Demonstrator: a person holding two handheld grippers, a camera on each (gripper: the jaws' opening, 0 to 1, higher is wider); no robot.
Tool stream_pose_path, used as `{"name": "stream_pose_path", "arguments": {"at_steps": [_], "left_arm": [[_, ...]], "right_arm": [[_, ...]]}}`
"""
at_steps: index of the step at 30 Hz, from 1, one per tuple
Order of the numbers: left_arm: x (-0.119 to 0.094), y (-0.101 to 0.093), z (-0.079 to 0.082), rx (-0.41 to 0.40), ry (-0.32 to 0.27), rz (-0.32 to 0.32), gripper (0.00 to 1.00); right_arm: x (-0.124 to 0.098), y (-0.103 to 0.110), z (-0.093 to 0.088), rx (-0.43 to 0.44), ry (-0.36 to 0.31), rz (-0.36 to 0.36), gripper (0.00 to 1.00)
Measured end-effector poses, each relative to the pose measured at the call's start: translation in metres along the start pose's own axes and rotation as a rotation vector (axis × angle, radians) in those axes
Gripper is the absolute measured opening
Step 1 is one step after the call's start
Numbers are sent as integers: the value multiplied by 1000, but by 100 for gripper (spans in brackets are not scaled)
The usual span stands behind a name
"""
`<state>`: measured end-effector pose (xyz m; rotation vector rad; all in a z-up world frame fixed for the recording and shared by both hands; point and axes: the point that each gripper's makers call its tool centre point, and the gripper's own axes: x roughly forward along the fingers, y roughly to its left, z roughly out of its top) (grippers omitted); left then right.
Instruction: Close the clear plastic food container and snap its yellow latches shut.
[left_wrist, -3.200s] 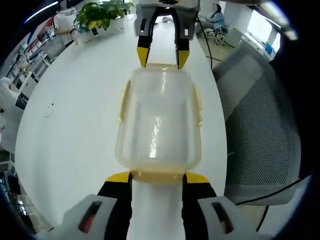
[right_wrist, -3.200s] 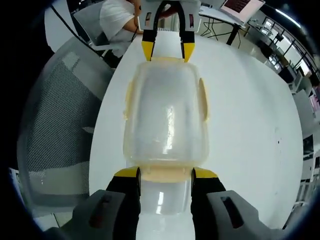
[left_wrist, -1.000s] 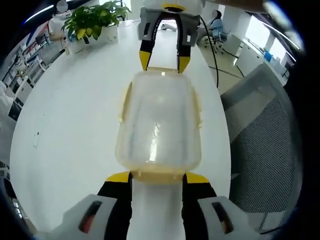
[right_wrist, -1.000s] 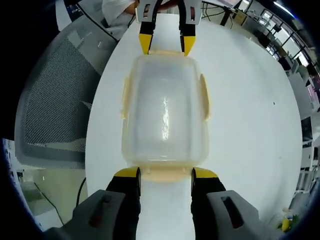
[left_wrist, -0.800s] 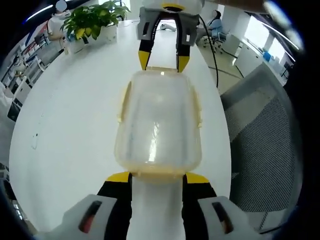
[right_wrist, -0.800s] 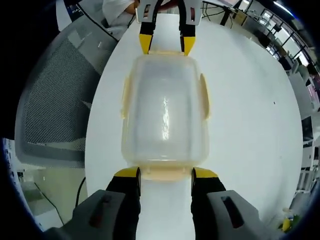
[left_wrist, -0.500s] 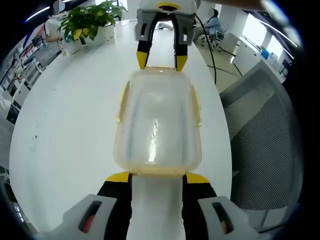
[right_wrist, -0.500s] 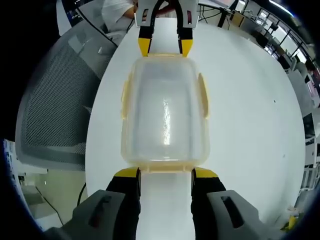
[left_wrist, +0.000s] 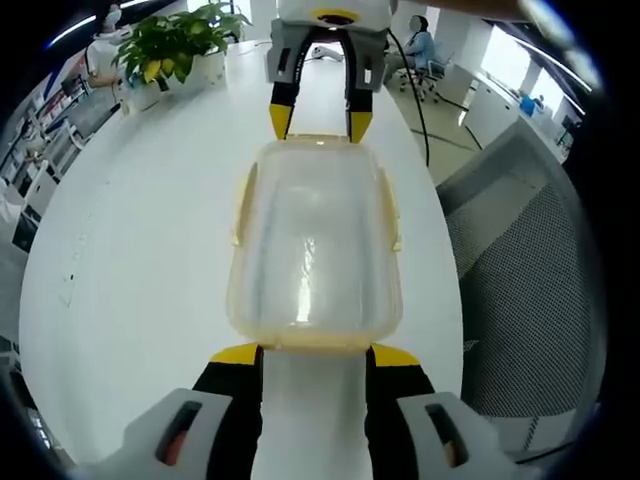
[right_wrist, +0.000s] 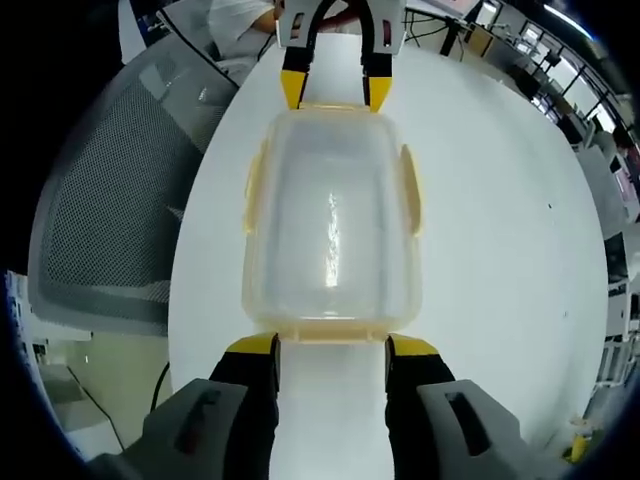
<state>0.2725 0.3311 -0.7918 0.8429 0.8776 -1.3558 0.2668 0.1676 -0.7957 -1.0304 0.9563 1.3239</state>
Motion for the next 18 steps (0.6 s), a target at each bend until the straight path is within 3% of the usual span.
{"name": "stream_pose_path", "arguments": {"at_steps": [5,7,11,13,15,18], "left_arm": [[0,1,0,-4,-2,6,35],[-1,2,-1,-36,-20,1,35],[-9,2,-2,-206,-117,-7,34],[-16,5,-1,-376,-195,-14,34],[-21,9,-12,-457,-181,11,35],[-29,2,-7,-633,-275,-27,32]], "right_arm": [[-3,1,-4,24,6,3,37],[-6,3,-6,88,-21,3,39],[-19,-3,-8,306,-134,-18,41],[-26,-7,-11,431,-190,-35,42],[-30,-10,-11,554,-260,-55,42],[-31,-10,-7,707,-345,-62,40]]}}
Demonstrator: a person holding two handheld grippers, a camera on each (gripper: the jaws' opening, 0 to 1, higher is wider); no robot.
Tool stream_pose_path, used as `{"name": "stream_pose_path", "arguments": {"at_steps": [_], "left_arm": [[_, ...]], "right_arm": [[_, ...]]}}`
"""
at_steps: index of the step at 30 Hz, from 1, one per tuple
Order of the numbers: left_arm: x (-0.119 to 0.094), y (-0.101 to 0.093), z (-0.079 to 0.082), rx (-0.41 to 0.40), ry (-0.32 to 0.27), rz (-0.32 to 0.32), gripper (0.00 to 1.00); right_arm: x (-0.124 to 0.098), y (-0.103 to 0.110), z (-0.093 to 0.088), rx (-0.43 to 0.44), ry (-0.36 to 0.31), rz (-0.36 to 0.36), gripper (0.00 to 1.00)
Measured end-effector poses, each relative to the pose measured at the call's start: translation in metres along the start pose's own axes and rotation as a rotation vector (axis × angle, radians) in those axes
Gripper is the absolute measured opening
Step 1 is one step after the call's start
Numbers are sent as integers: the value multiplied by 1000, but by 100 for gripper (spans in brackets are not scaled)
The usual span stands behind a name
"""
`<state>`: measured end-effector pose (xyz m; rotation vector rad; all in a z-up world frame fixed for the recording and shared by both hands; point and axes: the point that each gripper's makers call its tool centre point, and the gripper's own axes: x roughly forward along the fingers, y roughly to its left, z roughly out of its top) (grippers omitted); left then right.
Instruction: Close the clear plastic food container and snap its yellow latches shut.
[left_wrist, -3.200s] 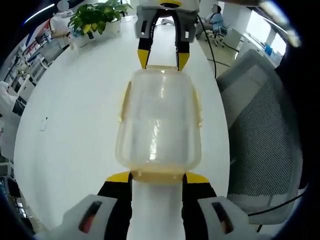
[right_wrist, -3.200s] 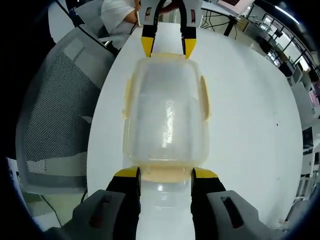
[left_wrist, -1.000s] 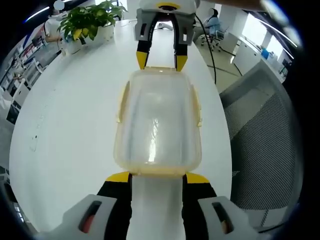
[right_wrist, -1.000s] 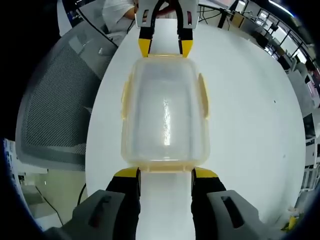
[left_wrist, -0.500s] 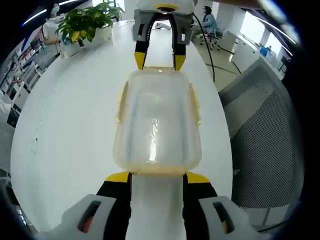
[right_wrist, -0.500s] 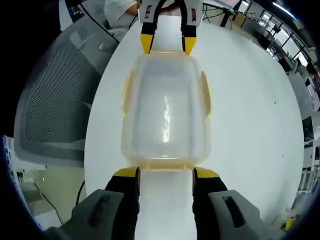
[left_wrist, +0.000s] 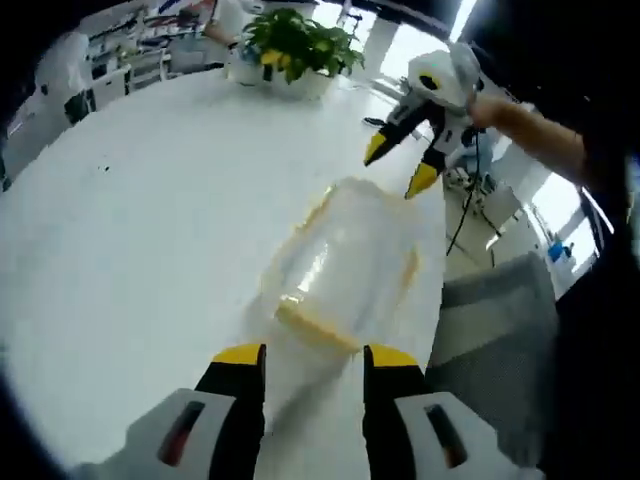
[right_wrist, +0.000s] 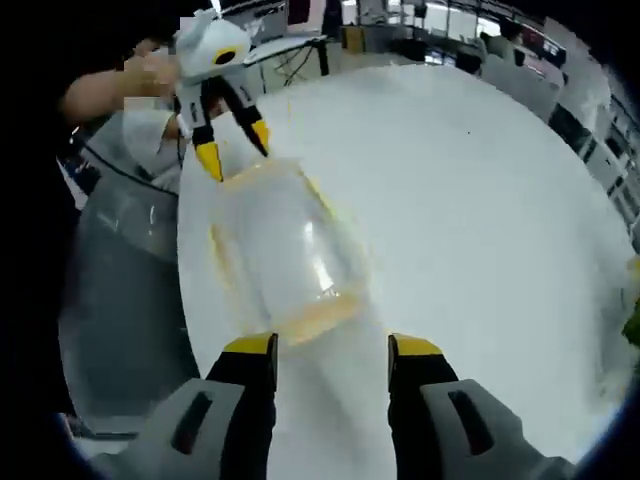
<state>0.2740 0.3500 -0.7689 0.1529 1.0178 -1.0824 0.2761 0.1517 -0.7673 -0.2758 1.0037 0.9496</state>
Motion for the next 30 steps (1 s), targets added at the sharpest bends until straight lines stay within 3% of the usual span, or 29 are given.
{"name": "stream_pose_path", "arguments": {"at_steps": [1,3,5,8,14,24,26,30], "left_arm": [[-1,-2,7,-100,-65,-26,31],[-5,-5,13,-225,-135,-38,29],[-4,0,11,-327,-171,-14,28],[1,0,5,-419,-195,14,28],[11,-9,2,-426,-208,23,26],[20,-6,3,-410,-206,68,22],[21,-3,0,-382,-187,92,19],[22,-4,2,-399,-196,94,19]], "right_arm": [[1,1,0,34,-18,1,39],[3,4,-1,94,-45,-7,38],[6,8,-2,146,-64,-12,38],[10,10,-2,207,-88,-27,36],[12,10,-3,267,-132,-76,33],[22,23,1,336,-150,-21,28],[22,23,1,323,-147,-22,28],[22,25,1,316,-139,-28,26]]}}
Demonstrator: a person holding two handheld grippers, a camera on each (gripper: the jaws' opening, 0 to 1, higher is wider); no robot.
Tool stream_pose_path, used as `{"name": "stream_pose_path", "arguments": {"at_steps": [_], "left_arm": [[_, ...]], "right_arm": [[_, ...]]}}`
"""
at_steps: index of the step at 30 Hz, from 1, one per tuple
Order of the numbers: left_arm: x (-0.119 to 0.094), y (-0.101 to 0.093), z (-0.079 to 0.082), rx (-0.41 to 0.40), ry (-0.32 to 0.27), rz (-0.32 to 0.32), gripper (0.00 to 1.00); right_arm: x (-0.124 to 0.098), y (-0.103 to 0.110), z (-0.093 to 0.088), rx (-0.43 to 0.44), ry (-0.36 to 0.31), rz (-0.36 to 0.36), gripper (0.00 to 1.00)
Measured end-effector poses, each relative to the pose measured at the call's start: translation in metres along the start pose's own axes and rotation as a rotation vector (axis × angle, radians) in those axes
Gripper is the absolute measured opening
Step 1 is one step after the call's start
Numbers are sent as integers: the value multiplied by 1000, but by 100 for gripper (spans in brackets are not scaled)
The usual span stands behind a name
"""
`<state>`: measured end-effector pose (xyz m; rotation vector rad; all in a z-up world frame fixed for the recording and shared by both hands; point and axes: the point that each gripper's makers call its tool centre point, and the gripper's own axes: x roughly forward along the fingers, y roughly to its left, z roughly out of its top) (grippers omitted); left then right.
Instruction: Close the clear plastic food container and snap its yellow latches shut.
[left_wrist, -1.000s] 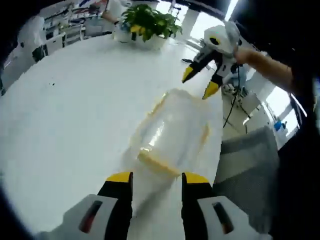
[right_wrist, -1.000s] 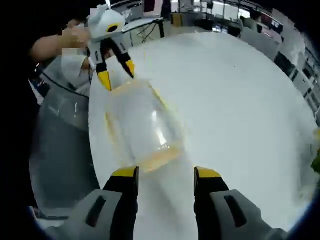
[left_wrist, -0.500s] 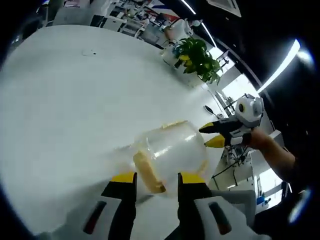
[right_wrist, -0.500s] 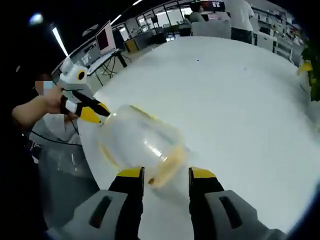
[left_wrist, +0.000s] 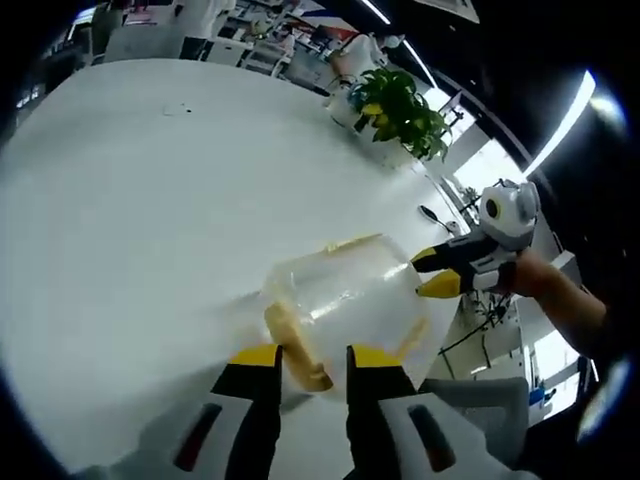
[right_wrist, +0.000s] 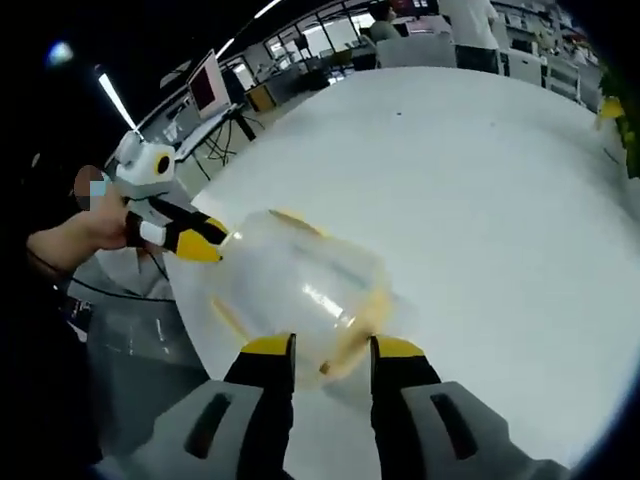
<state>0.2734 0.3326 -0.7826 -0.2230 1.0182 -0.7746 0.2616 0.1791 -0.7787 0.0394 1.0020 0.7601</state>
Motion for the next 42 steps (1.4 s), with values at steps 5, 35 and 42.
{"name": "stream_pose_path", "arguments": {"at_steps": [5,35,42], "left_arm": [[1,-1,1,7,-6,13,18],[-1,2,10,167,95,47,21],[-5,-12,28,599,29,137,27]], "right_arm": [[0,1,-1,-21,12,-7,24],[-1,3,-2,10,59,-12,24],[-8,-2,13,-394,62,-78,28]]}}
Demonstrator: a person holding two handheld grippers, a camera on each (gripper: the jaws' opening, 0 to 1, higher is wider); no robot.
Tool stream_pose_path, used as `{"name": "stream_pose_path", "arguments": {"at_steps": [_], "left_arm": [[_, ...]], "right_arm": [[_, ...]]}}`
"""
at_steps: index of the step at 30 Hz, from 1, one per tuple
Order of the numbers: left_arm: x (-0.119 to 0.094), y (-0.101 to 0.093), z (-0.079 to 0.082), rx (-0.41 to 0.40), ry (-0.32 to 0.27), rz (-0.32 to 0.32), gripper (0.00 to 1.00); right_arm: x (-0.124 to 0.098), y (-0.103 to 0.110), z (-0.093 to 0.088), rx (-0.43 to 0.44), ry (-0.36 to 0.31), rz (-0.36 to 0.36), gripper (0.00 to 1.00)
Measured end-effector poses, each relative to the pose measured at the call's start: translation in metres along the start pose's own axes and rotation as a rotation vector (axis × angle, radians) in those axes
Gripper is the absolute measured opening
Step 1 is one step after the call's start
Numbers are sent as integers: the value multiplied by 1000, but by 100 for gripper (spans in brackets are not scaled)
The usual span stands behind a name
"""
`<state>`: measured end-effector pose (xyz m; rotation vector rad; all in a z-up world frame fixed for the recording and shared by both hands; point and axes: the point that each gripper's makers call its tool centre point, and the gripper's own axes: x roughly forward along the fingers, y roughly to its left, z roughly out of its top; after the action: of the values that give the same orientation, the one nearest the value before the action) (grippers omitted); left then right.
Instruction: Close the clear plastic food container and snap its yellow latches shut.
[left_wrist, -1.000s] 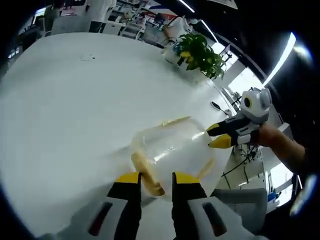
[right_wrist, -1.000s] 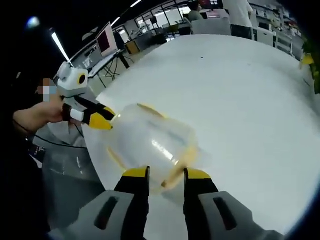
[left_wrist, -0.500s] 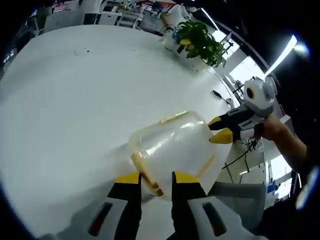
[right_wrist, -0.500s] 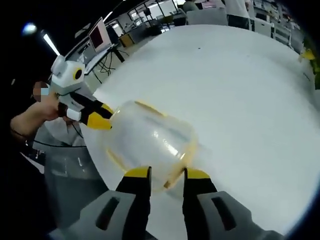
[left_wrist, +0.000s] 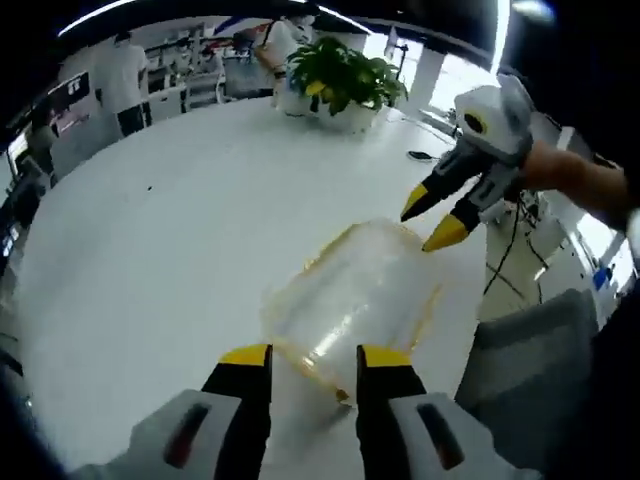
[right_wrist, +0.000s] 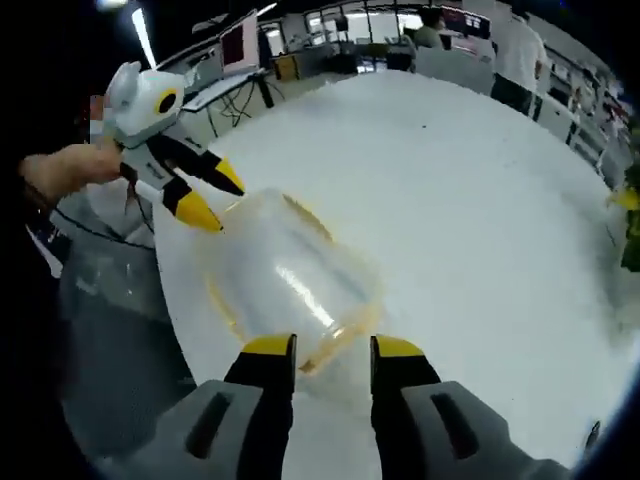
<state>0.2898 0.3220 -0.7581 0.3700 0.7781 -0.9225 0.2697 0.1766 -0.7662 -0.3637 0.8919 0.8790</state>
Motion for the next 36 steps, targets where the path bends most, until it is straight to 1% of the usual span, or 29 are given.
{"name": "stream_pose_path", "arguments": {"at_steps": [1,2,3,5,6,7,8,9,10,11,13,15,19,22,24,25,26,28,30,31,32,33,34,35,36], "left_arm": [[0,-3,6,61,-16,-7,28],[-1,-12,12,154,-26,-27,29],[0,-18,14,200,-20,-51,29],[5,-30,17,284,-7,-88,28],[8,-36,17,330,6,-97,26],[10,-38,17,356,23,-102,23],[13,-41,16,370,32,-102,23],[15,-42,17,376,34,-103,23],[17,-45,19,369,29,-107,24],[19,-50,21,351,26,-129,24],[20,-54,24,344,16,-134,25],[21,-60,26,352,9,-141,25],[23,-71,25,381,15,-152,28],[26,-78,26,417,16,-146,33],[28,-81,27,444,19,-146,34],[30,-83,27,474,28,-139,36],[32,-82,23,499,60,-121,37],[36,-83,22,544,73,-106,41],[39,-81,20,580,97,-85,41],[40,-81,19,595,108,-80,40],[42,-83,17,600,115,-85,40],[43,-82,17,595,123,-78,40],[44,-82,16,594,135,-71,41],[45,-78,10,618,179,-44,41],[46,-77,14,669,171,-25,41]], "right_arm": [[0,1,7,-19,-26,19,29],[-1,8,15,-54,-51,64,29],[-1,14,21,-86,-63,103,29],[3,24,28,-130,-59,150,27],[6,27,30,-162,-44,162,26],[10,27,32,-191,-37,164,25],[13,28,33,-218,-33,164,24],[16,29,34,-227,-25,164,24],[21,31,36,-223,-20,169,24],[26,33,39,-225,-18,177,26],[31,34,46,-261,-32,176,26],[34,34,51,-267,-35,174,26],[39,32,60,-289,-28,181,27],[42,28,64,-341,1,182,27],[44,26,66,-359,16,191,28],[46,25,67,-371,33,196,29],[47,22,66,-400,66,202,29],[52,19,66,-426,95,222,29],[55,20,63,-425,135,270,29],[56,19,63,-428,140,278,29],[58,21,59,-416,174,316,29],[59,21,58,-414,190,335,29],[60,23,61,-401,188,370,29],[60,20,62,-394,207,370,29],[61,18,63,-405,215,372,29]]}}
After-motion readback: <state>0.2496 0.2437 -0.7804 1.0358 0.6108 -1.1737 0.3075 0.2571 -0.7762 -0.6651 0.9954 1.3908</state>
